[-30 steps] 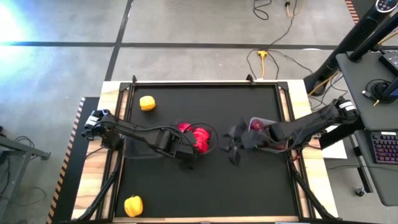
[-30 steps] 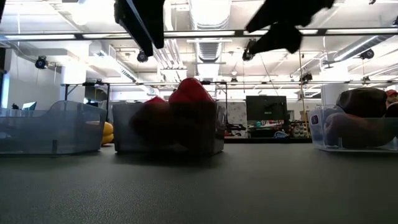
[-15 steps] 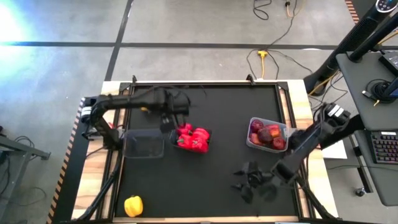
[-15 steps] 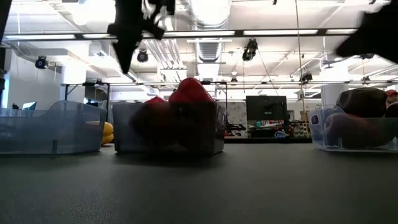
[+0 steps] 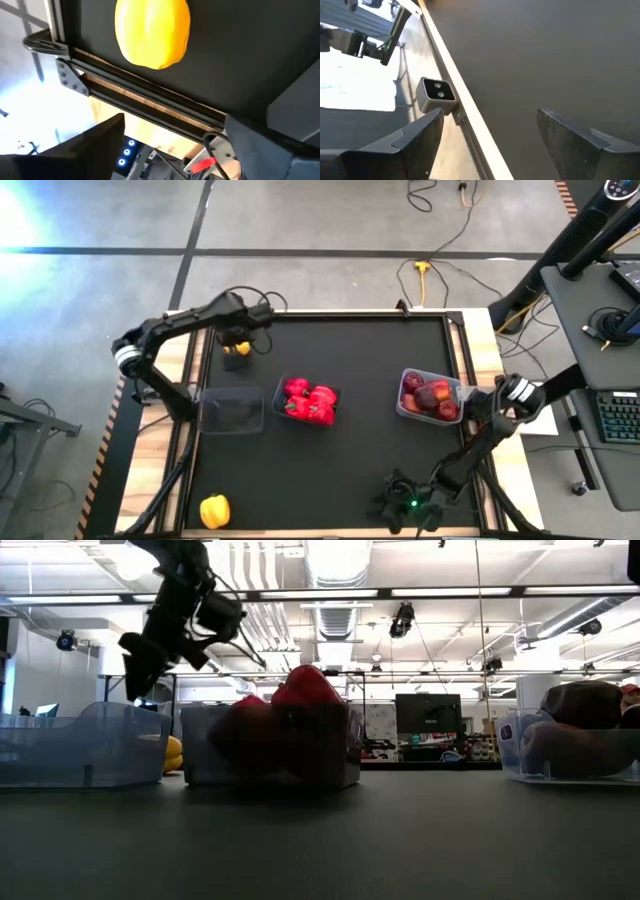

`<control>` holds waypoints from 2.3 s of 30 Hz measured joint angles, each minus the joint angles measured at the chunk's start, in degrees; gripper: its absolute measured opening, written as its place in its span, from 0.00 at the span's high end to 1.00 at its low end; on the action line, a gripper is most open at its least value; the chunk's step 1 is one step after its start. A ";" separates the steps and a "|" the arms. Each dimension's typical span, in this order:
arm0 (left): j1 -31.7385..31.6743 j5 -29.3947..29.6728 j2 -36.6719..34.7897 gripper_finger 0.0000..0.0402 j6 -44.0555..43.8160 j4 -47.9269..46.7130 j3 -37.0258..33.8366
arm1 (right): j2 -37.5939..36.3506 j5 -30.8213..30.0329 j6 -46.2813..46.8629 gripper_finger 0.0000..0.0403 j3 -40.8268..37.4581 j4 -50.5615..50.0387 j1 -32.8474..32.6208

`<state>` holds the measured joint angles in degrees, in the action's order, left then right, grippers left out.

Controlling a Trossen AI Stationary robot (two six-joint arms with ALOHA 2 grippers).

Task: Sort produce into baskets
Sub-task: Put the yellow bell pepper into the left black bin

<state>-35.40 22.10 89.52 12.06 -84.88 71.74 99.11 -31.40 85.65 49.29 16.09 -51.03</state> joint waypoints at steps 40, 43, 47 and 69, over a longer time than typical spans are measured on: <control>-13.04 -20.04 -2.15 0.04 14.56 16.82 -1.40 | -14.12 19.82 -51.18 0.22 3.47 -38.38 30.11; -13.24 -20.53 -2.17 0.04 7.45 17.74 -1.07 | -16.00 19.79 -59.35 0.21 3.47 -42.31 33.80; -13.26 -21.12 -2.17 0.03 5.39 18.45 -1.95 | -16.06 19.36 -62.88 0.19 3.46 -43.06 37.11; -14.43 -11.23 -0.65 0.03 13.10 20.27 -6.67 | -14.62 19.85 -35.28 0.21 3.79 -42.37 33.97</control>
<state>-49.84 10.87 88.87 25.16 -64.61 65.07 84.49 -11.56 50.37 53.08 -26.28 -17.05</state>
